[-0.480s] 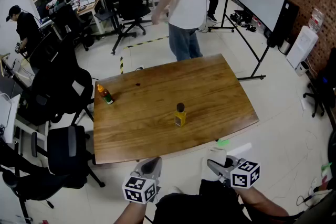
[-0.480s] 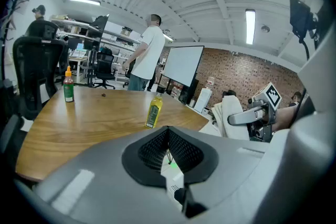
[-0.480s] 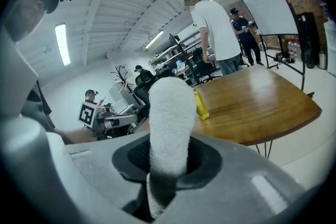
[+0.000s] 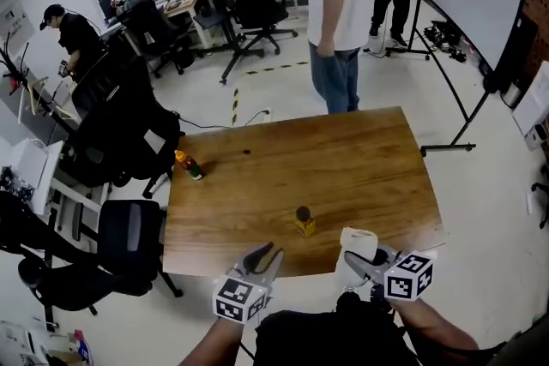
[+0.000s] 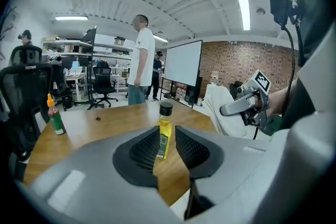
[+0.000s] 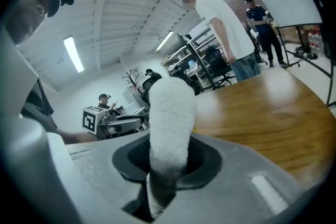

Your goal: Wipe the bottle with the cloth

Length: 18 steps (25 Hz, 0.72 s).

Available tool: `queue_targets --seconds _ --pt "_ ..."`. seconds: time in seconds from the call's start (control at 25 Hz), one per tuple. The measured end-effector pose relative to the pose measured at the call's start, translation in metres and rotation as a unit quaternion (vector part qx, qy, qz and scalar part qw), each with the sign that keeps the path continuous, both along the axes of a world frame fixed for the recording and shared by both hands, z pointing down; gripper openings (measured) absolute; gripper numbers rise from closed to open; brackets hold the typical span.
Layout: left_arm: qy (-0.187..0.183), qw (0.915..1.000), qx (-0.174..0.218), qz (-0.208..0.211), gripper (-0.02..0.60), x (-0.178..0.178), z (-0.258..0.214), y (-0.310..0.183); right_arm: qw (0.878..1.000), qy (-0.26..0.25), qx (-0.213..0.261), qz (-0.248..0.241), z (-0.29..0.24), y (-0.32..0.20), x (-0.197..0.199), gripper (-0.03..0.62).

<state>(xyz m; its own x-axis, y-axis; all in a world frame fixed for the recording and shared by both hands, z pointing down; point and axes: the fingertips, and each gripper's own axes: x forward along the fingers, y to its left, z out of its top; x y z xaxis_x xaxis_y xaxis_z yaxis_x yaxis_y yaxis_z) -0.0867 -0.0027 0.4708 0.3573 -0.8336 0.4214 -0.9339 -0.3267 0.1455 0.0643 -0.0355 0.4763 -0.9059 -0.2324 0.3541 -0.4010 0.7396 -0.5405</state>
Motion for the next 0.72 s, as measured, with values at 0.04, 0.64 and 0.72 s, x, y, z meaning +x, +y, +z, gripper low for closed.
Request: queue_targets --seconds 0.04,0.64,0.72 --pt "-0.008 0.9999 0.000 -0.006 0.122 0.001 0.002 -0.010 1.000 -0.004 0.000 -0.013 0.001 -0.012 0.000 0.072" --pt "-0.064 0.9978 -0.012 0.015 0.271 0.023 0.022 -0.103 0.996 -0.030 -0.057 -0.065 0.033 -0.062 -0.023 0.072" --pt "-0.067 0.9971 -0.015 0.033 0.228 0.023 0.027 -0.107 0.997 -0.030 -0.058 -0.050 0.036 -0.065 -0.025 0.072"
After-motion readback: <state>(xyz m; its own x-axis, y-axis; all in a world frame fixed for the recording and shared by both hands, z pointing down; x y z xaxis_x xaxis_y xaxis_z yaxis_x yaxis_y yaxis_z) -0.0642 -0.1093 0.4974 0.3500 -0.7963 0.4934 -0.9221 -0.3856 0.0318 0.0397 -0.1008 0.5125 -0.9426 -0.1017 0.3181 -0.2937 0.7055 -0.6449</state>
